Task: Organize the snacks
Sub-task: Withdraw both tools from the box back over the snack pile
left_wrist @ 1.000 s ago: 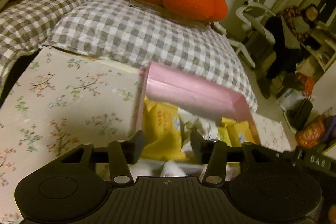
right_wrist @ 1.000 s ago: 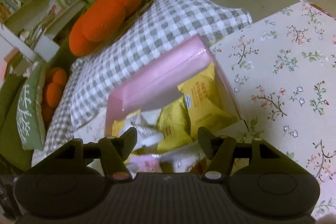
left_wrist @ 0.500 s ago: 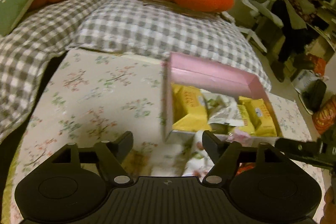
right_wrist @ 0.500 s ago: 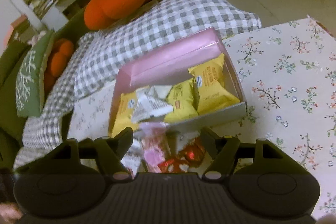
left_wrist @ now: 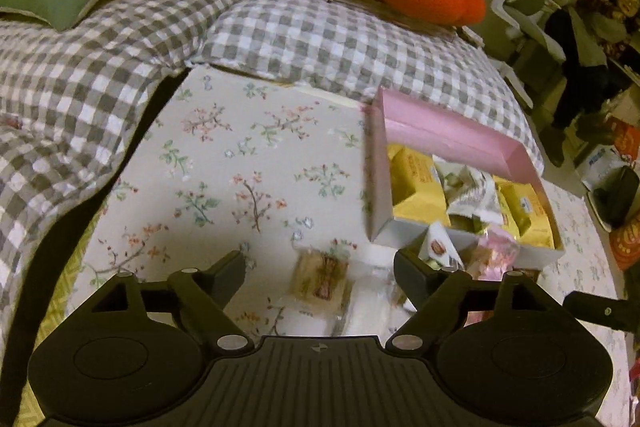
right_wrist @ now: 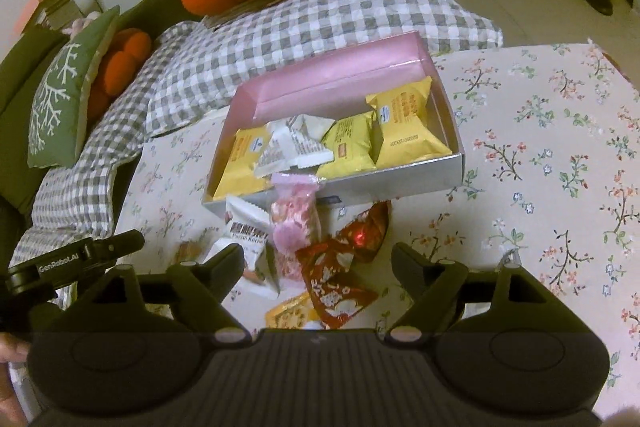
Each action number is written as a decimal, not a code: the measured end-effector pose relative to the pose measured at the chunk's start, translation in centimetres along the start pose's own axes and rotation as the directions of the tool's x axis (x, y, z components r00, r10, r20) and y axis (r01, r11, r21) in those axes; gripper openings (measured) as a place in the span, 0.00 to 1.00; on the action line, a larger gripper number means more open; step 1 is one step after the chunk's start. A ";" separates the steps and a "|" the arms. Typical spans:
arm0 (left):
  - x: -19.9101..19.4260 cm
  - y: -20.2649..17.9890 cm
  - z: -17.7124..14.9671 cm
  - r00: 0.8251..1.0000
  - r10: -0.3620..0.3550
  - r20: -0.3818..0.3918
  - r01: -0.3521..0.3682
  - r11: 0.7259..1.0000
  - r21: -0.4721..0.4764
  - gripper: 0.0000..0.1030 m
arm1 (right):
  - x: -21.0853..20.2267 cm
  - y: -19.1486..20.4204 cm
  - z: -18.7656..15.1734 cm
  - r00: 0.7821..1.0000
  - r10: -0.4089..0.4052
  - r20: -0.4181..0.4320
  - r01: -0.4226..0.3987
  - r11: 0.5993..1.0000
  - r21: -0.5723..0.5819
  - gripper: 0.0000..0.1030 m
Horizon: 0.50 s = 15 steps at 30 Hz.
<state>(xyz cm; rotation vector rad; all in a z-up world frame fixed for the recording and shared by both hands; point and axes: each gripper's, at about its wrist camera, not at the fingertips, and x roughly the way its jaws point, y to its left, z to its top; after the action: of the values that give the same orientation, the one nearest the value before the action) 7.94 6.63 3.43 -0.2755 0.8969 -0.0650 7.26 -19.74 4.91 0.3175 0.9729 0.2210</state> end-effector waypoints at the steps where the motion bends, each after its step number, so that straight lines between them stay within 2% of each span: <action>1: 0.0 -0.2 -0.2 1.000 -0.005 -0.005 0.005 1.000 0.007 0.80 | 0.0 0.0 -0.1 1.000 0.001 -0.005 -0.001 1.000 0.000 0.76; 10: 1.3 -3.4 -2.9 0.994 -0.054 -0.097 0.065 0.992 0.111 0.80 | 0.0 0.1 -0.8 1.000 -0.006 -0.029 0.006 1.000 -0.012 0.76; 15: 2.7 -4.5 -4.4 0.988 -0.008 -0.154 0.034 0.985 0.169 0.80 | 0.3 -0.1 -2.1 0.996 -0.039 -0.079 0.036 0.999 -0.039 0.80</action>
<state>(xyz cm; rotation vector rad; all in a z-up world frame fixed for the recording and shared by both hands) 6.48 0.91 0.02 -0.1210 1.0346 -0.1841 5.66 -19.38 3.54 0.2569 1.0517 0.2191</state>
